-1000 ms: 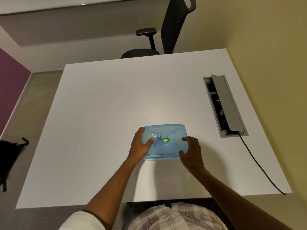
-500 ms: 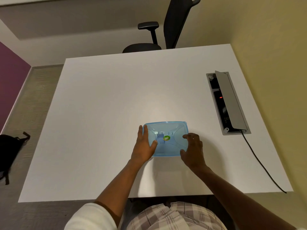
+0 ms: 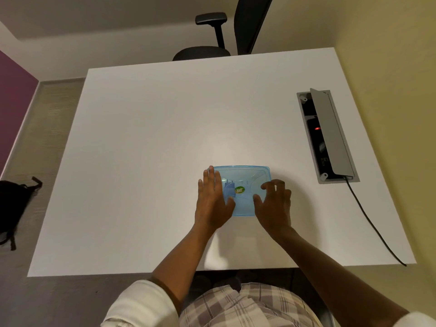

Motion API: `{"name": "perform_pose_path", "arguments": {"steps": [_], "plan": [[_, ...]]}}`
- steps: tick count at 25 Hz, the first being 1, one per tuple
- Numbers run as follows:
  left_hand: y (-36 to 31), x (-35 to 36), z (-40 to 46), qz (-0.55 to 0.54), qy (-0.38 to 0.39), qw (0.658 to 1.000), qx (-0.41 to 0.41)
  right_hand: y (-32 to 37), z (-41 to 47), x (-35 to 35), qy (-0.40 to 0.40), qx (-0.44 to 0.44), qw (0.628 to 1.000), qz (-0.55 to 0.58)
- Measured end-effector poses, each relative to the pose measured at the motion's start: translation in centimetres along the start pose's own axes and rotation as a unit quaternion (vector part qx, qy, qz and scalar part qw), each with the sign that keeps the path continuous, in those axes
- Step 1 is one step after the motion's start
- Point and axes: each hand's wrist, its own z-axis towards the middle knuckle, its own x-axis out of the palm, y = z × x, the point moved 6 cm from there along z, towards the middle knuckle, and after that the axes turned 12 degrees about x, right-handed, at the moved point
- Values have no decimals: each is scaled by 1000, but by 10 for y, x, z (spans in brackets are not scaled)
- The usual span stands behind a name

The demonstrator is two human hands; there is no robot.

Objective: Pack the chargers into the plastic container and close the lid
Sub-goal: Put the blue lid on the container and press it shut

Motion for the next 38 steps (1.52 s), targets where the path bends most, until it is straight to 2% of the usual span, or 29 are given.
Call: {"name": "perform_pose_path", "arguments": {"steps": [3,5,8,10,16,22,26,32,38], "plan": [[0,-1,6,-10,-23,1000,-13,12,11,10,-16,-44,998,-49],[1,-9,21,-18,-33,999,-24,26,22,17,11,-79,995,-54],[-3,-11,17,16,-25,999,12,26,18,31,42,-88,993,-68],[6,14,27,26,19,999,18,9,32,53,66,-68,993,-72],[2,10,22,49,12,997,56,11,20,42,33,-102,991,-79],[8,21,21,107,59,991,58,5,20,45,22,-102,993,-61],[7,21,22,135,65,987,65,5,22,47,10,-104,993,-57],[7,19,22,67,24,994,79,2,24,51,-4,-104,992,-66],[8,23,23,66,27,994,84,0,24,55,-11,-107,991,-76]]}}
